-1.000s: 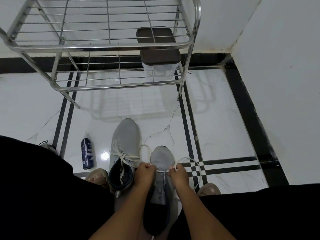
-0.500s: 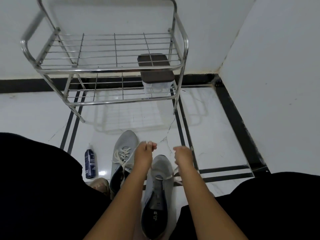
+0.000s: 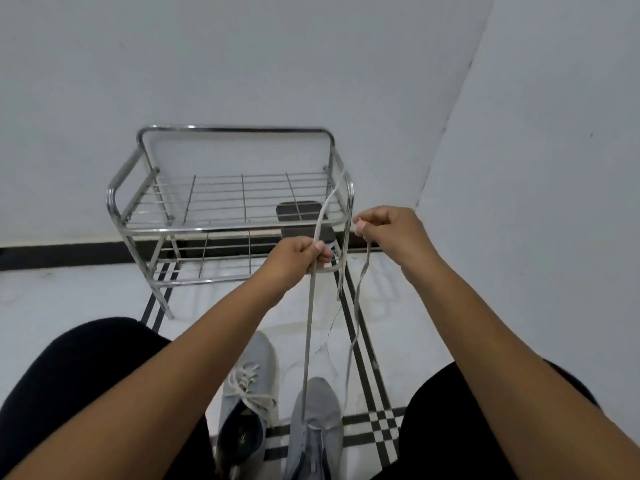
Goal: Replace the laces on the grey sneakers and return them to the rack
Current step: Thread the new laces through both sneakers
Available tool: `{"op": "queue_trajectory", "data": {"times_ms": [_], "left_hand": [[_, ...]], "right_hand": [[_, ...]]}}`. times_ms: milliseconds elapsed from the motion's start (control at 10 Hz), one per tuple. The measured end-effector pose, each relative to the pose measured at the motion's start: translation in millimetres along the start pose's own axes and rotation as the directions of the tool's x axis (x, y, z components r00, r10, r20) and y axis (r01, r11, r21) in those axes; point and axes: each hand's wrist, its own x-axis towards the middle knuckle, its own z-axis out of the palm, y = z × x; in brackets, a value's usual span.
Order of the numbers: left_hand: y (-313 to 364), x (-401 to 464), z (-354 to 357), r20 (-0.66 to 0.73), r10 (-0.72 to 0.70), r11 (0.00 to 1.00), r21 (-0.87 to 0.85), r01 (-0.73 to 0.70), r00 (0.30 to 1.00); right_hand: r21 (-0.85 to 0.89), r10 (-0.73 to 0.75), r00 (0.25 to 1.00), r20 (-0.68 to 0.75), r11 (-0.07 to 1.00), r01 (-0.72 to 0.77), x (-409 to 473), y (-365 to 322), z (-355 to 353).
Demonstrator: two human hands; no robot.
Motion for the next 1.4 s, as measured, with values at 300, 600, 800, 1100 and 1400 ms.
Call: {"op": "queue_trajectory", "data": {"times_ms": [300,600,800,1100,1400], "left_hand": [[51.5,-7.1,-13.4,-0.088,0.172,0.966,-0.177,-0.186,0.981],[81.4,-22.8,-9.5,-0.15,0.23,0.906,-0.327,-0.268,0.962],[91.8,-34.9,-10.0,-0.147,0.284,0.901,-0.298,-0.316,0.947],[47.9,-24.8,-4.7,-0.222,0.183,0.978,-0.057,-0.2,0.958],[-177.8,-54.4,53.4,-0.166,-0.373,0.734,0.549,0.4,0.913]], "right_hand": [[0.267,-0.152,0.981,-0.119,0.947,0.179,5.3,-47.7,-10.6],[0.229,-0.247,0.961,-0.123,0.935,0.27,-12.2,-75.7,-14.0],[0.277,-0.256,0.961,-0.104,0.921,0.275,-24.4,-87.2,-16.0],[0.394,0.098,0.967,-0.235,0.919,0.002,-6.0,-37.1,9.2],[0.093,0.795,0.606,0.028,0.602,-0.793,-102.5,183.5,137.1]]}}
